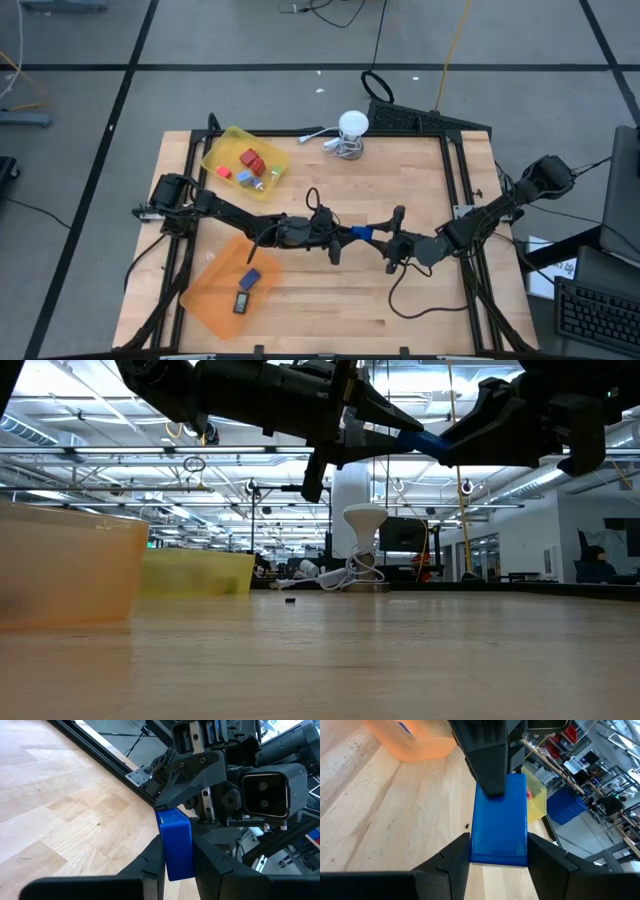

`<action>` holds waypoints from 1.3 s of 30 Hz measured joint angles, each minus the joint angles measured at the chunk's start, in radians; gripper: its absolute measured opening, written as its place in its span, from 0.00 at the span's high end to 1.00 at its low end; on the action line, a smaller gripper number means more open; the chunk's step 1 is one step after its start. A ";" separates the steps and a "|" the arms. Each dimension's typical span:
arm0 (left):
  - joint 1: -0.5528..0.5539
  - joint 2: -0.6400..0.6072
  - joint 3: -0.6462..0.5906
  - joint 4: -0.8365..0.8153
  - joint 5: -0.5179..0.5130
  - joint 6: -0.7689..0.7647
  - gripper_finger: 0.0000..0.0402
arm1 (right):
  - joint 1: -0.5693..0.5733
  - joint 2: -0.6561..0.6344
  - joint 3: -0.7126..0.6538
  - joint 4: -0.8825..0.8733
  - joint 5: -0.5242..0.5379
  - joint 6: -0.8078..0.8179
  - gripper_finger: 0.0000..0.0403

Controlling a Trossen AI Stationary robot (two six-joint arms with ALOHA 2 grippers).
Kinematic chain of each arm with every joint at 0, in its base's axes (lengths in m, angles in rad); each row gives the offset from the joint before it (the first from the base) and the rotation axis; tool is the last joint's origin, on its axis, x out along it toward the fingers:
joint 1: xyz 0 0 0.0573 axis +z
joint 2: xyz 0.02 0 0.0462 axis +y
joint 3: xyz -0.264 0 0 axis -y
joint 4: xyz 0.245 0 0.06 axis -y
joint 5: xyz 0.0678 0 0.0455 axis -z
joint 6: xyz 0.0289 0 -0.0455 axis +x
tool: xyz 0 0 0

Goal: Pick & Place Office items
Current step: Put the blue digital timer into the orange bin

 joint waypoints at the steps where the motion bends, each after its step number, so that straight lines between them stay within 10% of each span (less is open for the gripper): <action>1: 0.000 0.000 0.000 0.000 0.000 0.000 0.83 | 0.000 0.000 0.000 0.000 0.000 0.001 0.60; 13: 0.014 -0.027 -0.001 -0.042 0.046 0.056 0.85 | 0.003 -0.065 0.000 -0.049 -0.024 0.276 0.48; 25: -0.067 -0.270 -0.001 -0.480 0.030 0.097 0.83 | 0.003 -0.272 0.000 -0.230 -0.145 0.429 0.45; 32: -0.287 -0.435 0.000 -0.890 -0.263 -0.035 0.85 | 0.003 -0.277 0.000 -0.275 -0.141 0.457 0.46; 39: -0.572 -0.469 0.000 -1.280 -0.579 -0.495 0.85 | 0.003 -0.275 0.000 -0.274 -0.141 0.457 0.47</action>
